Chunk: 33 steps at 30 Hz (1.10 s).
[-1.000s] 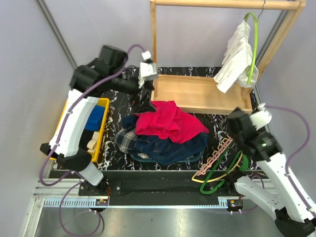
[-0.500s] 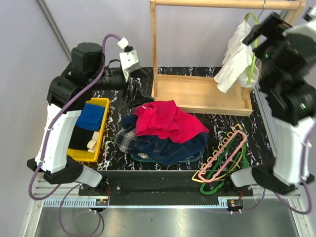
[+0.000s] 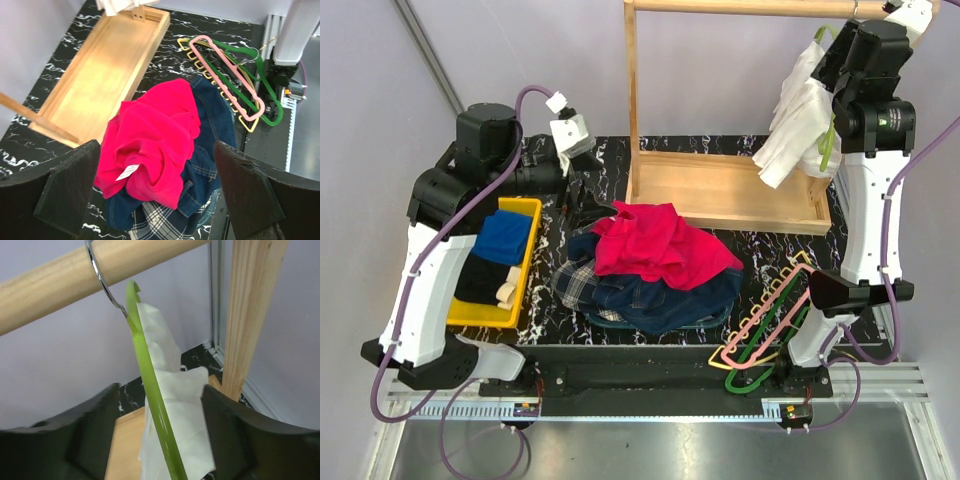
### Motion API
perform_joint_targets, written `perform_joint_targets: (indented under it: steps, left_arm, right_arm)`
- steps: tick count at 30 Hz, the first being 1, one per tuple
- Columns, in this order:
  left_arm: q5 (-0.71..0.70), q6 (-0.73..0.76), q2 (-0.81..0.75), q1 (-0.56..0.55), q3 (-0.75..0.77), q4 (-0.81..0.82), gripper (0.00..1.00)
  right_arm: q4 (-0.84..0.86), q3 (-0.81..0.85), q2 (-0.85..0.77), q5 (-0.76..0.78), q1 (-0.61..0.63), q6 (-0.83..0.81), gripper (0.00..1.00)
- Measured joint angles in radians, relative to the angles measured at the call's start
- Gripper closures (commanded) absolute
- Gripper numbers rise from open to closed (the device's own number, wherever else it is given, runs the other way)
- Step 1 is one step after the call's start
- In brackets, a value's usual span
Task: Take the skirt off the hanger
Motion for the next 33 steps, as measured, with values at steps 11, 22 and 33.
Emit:
perform_joint_targets:
  steps: [11,22,33]
  left_arm:
    - [0.008,0.0,0.001,0.032,-0.023,0.019,0.01]
    - [0.021,-0.011,0.003,0.042,-0.027,0.057,0.03]
    - [0.011,-0.015,0.012,0.045,-0.097,0.079,0.01]
  right_arm:
    - [0.003,-0.034,-0.008,-0.061,-0.023,0.027,0.63]
    - [0.002,-0.049,-0.008,-0.123,-0.049,0.027,1.0]
    - [0.195,-0.215,-0.106,-0.258,-0.056,0.0,1.0]
